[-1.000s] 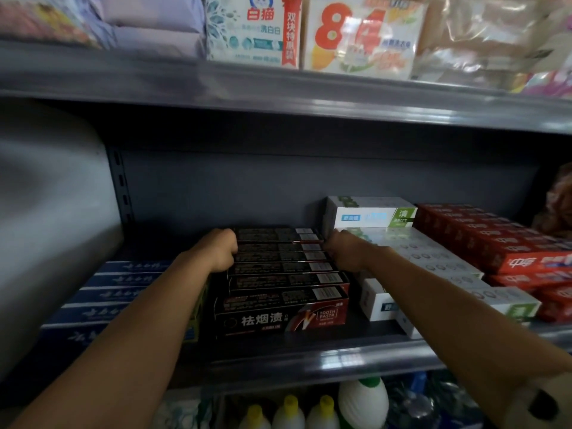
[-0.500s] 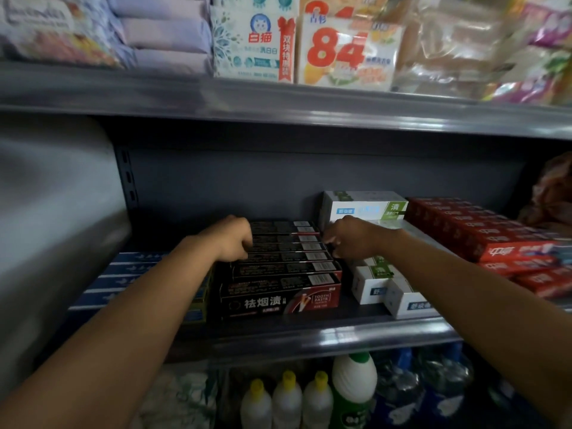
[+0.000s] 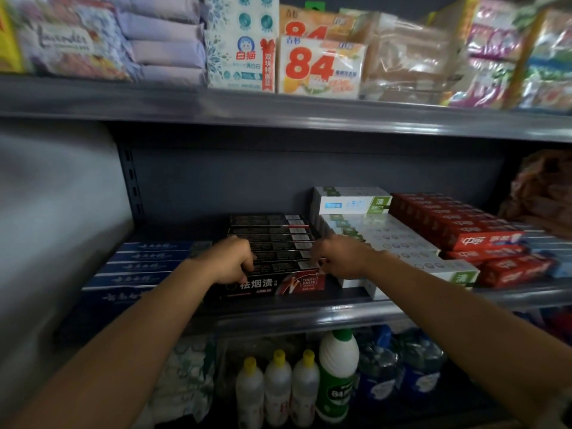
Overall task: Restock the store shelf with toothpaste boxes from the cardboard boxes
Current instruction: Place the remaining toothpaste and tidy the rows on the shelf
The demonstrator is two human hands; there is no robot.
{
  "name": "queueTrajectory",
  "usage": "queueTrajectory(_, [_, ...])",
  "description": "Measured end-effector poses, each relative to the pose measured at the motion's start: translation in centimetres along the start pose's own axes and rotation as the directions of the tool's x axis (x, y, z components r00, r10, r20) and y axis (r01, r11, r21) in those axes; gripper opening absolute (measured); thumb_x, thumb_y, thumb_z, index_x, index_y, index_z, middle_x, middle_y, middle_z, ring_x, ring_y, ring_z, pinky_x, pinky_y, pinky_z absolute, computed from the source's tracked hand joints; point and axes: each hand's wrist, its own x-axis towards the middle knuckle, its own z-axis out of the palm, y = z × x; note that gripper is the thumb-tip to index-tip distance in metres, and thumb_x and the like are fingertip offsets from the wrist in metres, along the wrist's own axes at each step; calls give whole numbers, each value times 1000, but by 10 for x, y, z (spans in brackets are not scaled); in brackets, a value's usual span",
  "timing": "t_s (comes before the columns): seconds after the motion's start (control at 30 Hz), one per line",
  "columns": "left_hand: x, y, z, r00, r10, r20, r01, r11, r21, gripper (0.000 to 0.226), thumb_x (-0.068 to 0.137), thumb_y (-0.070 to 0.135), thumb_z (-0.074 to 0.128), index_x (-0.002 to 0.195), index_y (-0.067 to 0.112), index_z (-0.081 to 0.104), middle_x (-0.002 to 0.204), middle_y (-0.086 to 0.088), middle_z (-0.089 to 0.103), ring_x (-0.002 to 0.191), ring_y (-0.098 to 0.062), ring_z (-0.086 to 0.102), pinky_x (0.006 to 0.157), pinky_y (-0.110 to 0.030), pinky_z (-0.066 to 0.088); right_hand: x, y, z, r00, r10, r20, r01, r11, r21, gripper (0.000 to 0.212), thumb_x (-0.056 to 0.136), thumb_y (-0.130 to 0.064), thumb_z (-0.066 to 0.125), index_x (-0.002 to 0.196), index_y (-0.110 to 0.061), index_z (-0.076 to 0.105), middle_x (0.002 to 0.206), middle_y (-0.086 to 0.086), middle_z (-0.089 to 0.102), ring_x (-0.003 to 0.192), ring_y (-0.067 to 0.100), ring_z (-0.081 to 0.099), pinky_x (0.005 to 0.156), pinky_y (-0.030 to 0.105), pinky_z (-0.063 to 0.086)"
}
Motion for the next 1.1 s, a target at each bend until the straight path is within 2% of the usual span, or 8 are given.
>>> queueTrajectory(0.23, [13,4,4,1000,3,-18,-4,1000,-25,38,79,14,76,117,15,68,131,-2,60,119,-17,55,102,-34,45,-4,12,3,998,55,21,-57,997,57,30,85,-15,65,115,-19,65,122,2,61,113,19,54,94,31,44])
queueTrajectory(0.4, [6,-3,-3,999,-36,-37,35,999,-35,47,77,21,78,123,22,64,125,4,61,111,-14,56,97,-32,47,0,12,-1,998,49,28,-52,988,148,39,83,-9,68,120,-15,64,121,3,64,112,18,57,87,20,38])
queueTrajectory(0.53, [0,-19,-4,997,-80,-21,79,996,-52,35,74,27,80,108,24,72,105,7,68,92,-9,61,85,-33,52,3,13,-1,996,61,69,-70,988,135,38,83,-12,70,121,-14,64,119,3,65,113,18,57,87,21,36])
queueTrajectory(0.63, [-3,-21,-3,997,-70,-25,69,996,-50,26,75,27,80,100,24,74,97,8,70,86,-8,63,82,-34,54,5,13,0,995,62,77,-69,993,101,35,83,-14,70,117,-13,66,119,4,64,112,19,56,89,24,37])
queueTrajectory(0.8, [-6,-24,-4,998,-67,-19,66,996,-60,23,76,24,79,99,21,74,83,16,64,82,-6,61,77,-28,51,8,11,0,996,48,74,-55,994,92,35,83,-14,70,118,-13,66,121,4,63,114,19,56,93,26,39])
queueTrajectory(0.9, [-7,-26,-5,998,-56,-23,55,997,-50,19,77,24,78,95,20,74,72,18,57,75,-2,57,69,-23,44,12,11,1,995,55,78,-61,994,87,35,83,-13,71,118,-13,66,123,5,62,116,20,54,95,28,39])
queueTrajectory(1.0, [-7,-23,-7,999,-52,-14,52,998,-32,18,77,24,77,95,20,74,72,17,57,73,-2,55,67,-22,42,11,10,0,994,66,89,-75,992,99,38,83,-13,70,120,-14,65,124,4,62,117,20,53,95,27,38])
queueTrajectory(1.1, [-4,-16,-11,998,-57,-40,54,997,-59,21,77,26,78,97,21,75,90,10,67,82,-7,60,76,-28,51,6,10,-2,994,75,77,-86,986,145,43,82,-14,71,124,-14,62,124,4,63,114,19,56,90,25,38])
